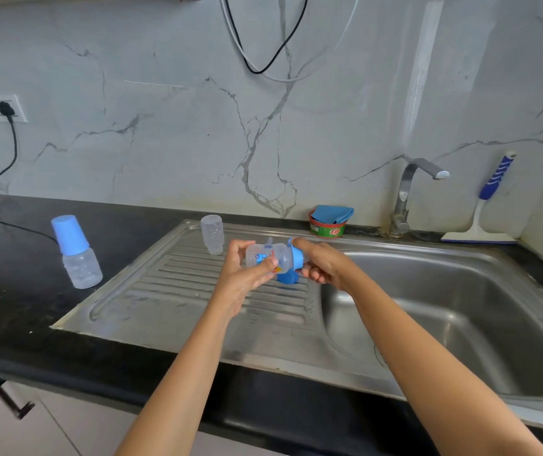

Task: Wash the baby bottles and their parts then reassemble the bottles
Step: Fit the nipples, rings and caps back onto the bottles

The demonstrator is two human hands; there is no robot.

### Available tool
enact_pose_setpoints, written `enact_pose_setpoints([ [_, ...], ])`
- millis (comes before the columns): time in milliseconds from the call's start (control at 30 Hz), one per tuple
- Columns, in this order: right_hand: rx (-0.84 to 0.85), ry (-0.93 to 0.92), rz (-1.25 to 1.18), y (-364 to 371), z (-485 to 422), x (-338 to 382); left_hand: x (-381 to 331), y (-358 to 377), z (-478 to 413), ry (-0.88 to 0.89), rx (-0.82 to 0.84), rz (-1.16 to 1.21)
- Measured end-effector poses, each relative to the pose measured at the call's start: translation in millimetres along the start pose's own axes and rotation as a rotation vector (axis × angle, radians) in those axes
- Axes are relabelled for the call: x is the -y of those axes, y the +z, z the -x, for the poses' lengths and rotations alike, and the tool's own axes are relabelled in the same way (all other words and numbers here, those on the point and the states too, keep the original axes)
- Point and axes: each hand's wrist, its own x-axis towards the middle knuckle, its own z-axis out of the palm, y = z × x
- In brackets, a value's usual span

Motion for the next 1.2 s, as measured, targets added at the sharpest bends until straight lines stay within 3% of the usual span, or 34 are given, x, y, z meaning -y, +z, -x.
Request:
enact_pose_setpoints([
  [100,0.086,0.026,0.019,2,-1,7,3,-8,-1,-0.054,-0.053,0.035],
  [267,0.162,-0.363,-0.075,1,-8,4,-4,-21,-3,-0.176,-0.073,0.218],
  [433,0.141,-0.502,-0.071,16,-13,8,-11,-36,-2,-0.119,-0.056,0.227],
  [700,0.162,-0.386,-0.067,53,-40,26,-6,-68,0,-0.031,-0.107,0.273],
  [1033,0.18,-0.265,-0.136,94,-54,39,-4,-103,-2,0.039,-0.158,0.147],
  [1200,0.172,-0.206,-0.167,93,-51,42,-7,-100,-12,-0.081,-0.235,0.227],
])
